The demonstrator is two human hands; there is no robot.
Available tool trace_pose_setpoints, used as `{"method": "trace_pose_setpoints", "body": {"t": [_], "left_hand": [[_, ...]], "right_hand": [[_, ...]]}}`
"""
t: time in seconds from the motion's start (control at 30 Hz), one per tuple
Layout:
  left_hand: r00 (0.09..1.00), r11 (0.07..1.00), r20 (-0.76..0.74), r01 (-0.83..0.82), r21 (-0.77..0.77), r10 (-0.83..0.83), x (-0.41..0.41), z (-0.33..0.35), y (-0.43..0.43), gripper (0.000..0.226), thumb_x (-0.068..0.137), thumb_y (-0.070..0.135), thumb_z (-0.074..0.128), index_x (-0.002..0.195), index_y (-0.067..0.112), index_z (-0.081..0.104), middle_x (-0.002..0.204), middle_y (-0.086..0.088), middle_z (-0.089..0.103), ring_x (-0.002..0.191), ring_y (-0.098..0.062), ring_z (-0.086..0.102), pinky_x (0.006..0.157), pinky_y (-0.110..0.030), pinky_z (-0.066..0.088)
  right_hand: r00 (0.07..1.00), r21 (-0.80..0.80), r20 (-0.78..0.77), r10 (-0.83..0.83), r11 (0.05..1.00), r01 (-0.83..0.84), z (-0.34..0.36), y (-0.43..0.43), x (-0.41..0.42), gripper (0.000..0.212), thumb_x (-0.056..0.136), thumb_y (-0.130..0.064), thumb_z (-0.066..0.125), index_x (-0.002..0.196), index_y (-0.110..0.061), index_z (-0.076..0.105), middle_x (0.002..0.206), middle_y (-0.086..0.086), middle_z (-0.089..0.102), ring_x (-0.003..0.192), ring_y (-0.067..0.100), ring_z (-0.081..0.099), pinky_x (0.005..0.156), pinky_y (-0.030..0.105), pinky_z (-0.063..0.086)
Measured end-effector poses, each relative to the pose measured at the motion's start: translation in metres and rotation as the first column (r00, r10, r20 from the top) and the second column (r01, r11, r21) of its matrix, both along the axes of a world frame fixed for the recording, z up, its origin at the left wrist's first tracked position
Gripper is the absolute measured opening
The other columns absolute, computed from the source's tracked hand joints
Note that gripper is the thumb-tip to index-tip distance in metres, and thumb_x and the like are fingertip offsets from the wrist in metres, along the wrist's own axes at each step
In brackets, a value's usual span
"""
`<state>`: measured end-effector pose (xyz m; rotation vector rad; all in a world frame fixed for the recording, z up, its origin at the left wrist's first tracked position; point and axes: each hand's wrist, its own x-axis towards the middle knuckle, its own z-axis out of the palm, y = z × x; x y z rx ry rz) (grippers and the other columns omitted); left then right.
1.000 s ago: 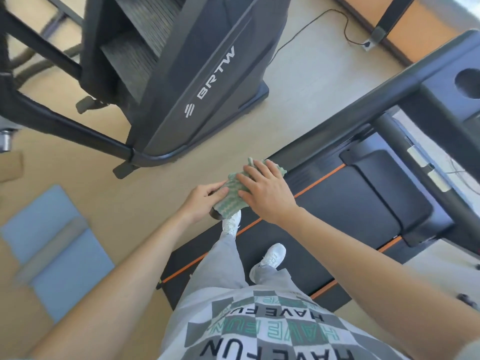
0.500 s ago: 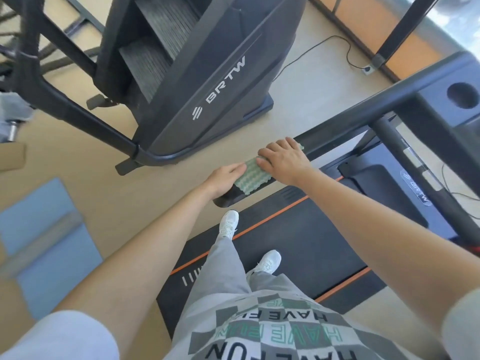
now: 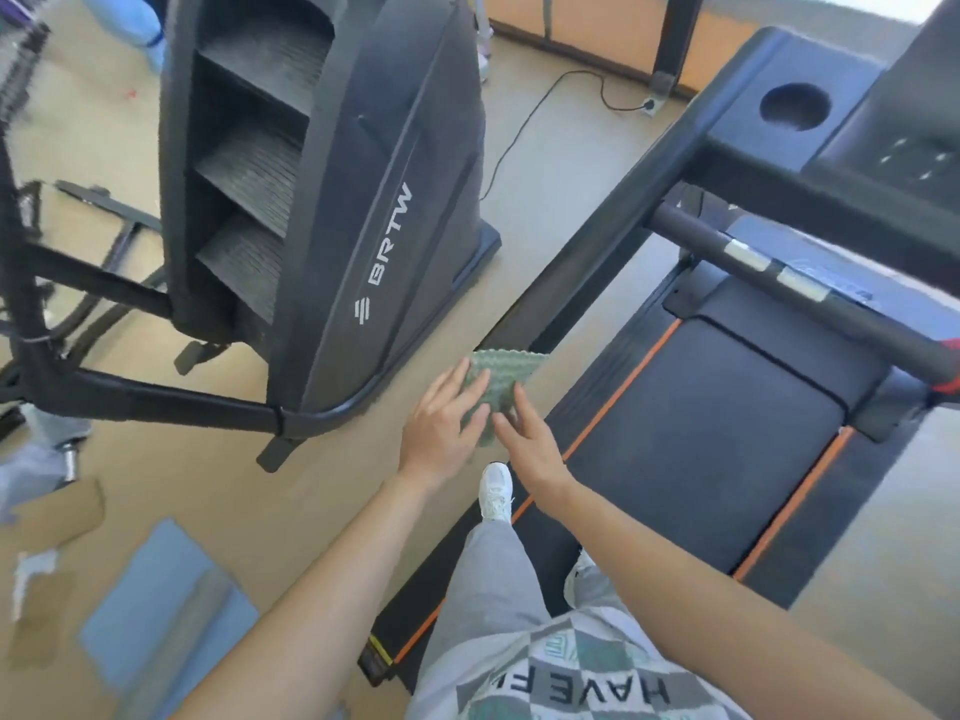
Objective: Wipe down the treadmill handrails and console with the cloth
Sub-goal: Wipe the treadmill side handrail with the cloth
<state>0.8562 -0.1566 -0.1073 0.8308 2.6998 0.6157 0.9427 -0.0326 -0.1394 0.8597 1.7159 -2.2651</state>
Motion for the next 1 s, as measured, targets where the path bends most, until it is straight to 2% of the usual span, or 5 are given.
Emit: {"method": "trace_pose_setpoints", "body": {"t": [0.1,0.23,0.53,0.7,1.0], "left_hand": [[0.991,0.992,-0.053,0.125,-0.019,-0.125,-0.018,-0.003,0.014,0.048,0.103,0.017,0.058,0.149,0.029,0.053,0.164,-0.001,0.037,0.149,-0.025,0.038,0.108,-0.044,0.046],[0.958,0.962,-0.092,0.267,-0.052,-0.271,-0.031,-0.008,0.035,0.051,0.103,0.015,0.054,0.151,0.031,0.048,0.167,0.001,0.029,0.154,-0.027,0.029,0.105,-0.048,0.050],[0.803,0.831,-0.237,0.486,-0.272,-0.547,-0.084,-0.008,0.121,0.057,0.103,0.028,0.052,0.158,0.025,0.038,0.170,-0.007,0.021,0.154,-0.034,0.026,0.114,-0.049,0.044],[0.798,0.810,-0.192,0.508,-0.293,-0.571,-0.110,-0.002,0.180,0.063,0.103,0.033,0.053,0.161,0.031,0.028,0.172,-0.004,0.013,0.156,-0.032,0.021,0.112,-0.049,0.046],[0.812,0.808,-0.137,0.517,-0.283,-0.568,-0.136,0.004,0.241,0.065,0.105,0.043,0.048,0.163,0.035,0.019,0.173,0.002,0.002,0.159,-0.026,0.011,0.116,-0.048,0.042]], "right_hand": [[0.996,-0.309,0.047,-0.080,0.947,0.091,-0.001,0.008,-0.016,0.065,0.105,-0.036,0.048,0.160,-0.036,0.014,0.160,-0.014,0.035,0.146,0.012,0.036,0.121,0.041,0.030],[0.979,-0.441,0.102,-0.175,0.875,0.202,-0.006,0.023,-0.029,0.055,0.108,-0.034,0.042,0.157,-0.043,0.020,0.155,-0.012,0.043,0.142,0.016,0.041,0.116,0.046,0.036],[0.912,-0.493,0.079,-0.401,0.780,0.386,-0.022,0.109,-0.058,0.042,0.110,-0.020,0.034,0.139,-0.049,0.046,0.110,-0.026,0.071,0.128,0.011,0.053,0.113,0.045,0.040],[0.898,-0.433,-0.018,-0.440,0.813,0.389,-0.013,0.159,-0.085,0.046,0.110,-0.018,0.036,0.143,-0.049,0.046,0.130,-0.021,0.065,0.098,-0.003,0.065,0.073,0.023,0.055],[0.859,-0.187,-0.057,-0.508,0.851,0.491,-0.027,0.209,-0.127,0.055,0.098,-0.039,0.056,0.147,-0.053,0.037,0.144,-0.013,0.056,0.131,0.017,0.055,0.110,0.053,0.045]]}}
